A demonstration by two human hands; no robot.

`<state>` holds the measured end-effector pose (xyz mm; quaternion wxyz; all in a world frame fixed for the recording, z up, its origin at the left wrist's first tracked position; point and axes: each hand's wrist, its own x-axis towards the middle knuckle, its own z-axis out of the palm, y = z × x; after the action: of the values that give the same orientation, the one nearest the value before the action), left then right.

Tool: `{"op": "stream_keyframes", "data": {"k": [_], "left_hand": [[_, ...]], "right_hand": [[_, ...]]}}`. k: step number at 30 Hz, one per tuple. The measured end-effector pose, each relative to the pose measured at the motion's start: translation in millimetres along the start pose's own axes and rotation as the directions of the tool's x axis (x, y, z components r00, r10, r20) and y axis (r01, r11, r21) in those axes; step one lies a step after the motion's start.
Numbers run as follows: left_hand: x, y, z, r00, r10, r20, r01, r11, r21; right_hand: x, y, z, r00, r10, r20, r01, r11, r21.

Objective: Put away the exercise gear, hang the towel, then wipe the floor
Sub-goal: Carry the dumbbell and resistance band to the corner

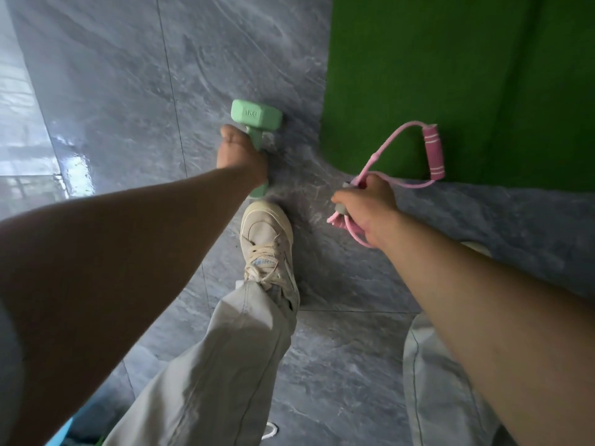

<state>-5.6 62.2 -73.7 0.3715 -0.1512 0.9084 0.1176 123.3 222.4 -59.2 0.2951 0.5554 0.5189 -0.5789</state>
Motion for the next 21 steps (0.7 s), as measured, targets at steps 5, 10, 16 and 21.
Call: {"op": "stream_keyframes", "data": {"k": [5, 10, 16, 21], "left_hand": [[10, 4, -10, 0.982, -0.141, 0.128, 0.159, 0.977, -0.145], [0, -2, -21, 0.950, -0.120, 0.289, 0.247, 0.855, -0.456], [-63, 6, -60, 0.902, -0.091, 0.422, 0.384, 0.613, -0.691], [-150, 25, -126, 0.895, -0.072, 0.440, 0.410, 0.519, -0.750]], "right_hand": [[-3, -12, 0, 0.997, -0.016, 0.076, 0.013, 0.999, 0.049], [-20, -27, -12, 0.986, -0.023, 0.166, 0.001, 0.992, 0.127], [-80, -55, -38, 0.985, 0.047, 0.165, -0.080, 0.977, 0.199], [-175, -87, -65, 0.975, 0.120, 0.188, -0.172, 0.942, 0.288]]}}
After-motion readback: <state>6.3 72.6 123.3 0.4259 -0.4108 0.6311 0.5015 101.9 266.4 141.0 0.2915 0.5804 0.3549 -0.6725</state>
